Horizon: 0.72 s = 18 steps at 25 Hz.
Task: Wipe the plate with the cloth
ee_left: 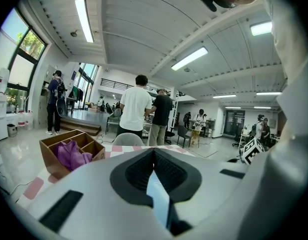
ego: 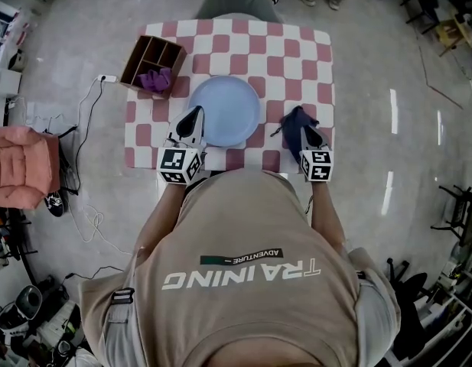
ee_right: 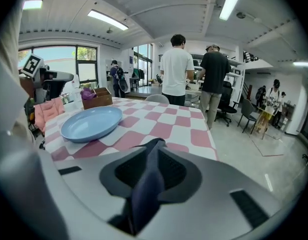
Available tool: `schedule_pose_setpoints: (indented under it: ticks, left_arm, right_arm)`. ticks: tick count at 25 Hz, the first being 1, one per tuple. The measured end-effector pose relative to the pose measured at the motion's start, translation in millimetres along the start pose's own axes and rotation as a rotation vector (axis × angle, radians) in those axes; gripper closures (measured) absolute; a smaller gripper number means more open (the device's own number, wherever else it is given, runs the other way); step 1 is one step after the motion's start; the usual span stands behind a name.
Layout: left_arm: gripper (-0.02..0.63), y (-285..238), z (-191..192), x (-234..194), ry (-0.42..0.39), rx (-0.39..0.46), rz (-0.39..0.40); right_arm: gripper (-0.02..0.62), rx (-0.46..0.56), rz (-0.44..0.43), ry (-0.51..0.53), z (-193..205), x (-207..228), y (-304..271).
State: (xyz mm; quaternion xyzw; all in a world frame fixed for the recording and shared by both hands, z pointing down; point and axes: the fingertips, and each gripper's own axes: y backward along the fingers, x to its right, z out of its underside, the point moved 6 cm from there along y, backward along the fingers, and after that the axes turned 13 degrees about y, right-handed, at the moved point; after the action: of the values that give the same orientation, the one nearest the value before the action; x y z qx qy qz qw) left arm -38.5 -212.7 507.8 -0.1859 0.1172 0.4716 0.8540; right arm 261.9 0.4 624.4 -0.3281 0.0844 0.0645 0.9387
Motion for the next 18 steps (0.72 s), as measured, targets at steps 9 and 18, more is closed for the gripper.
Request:
schedule_pose_setpoints:
  ticks: [9,18]
  left_arm:
    - [0.591,10.8,-2.3,-5.4,0.003,0.013,-0.019]
    - [0.591,16.1,-1.4,-5.3,0.003,0.015,-0.018]
  right_arm:
    - [0.324,-0.09,-0.025,0.01,12.1,-3.3,-17.0]
    - [0.328,-0.177,-0.026,-0.015,38.0,-3.7,-27.6]
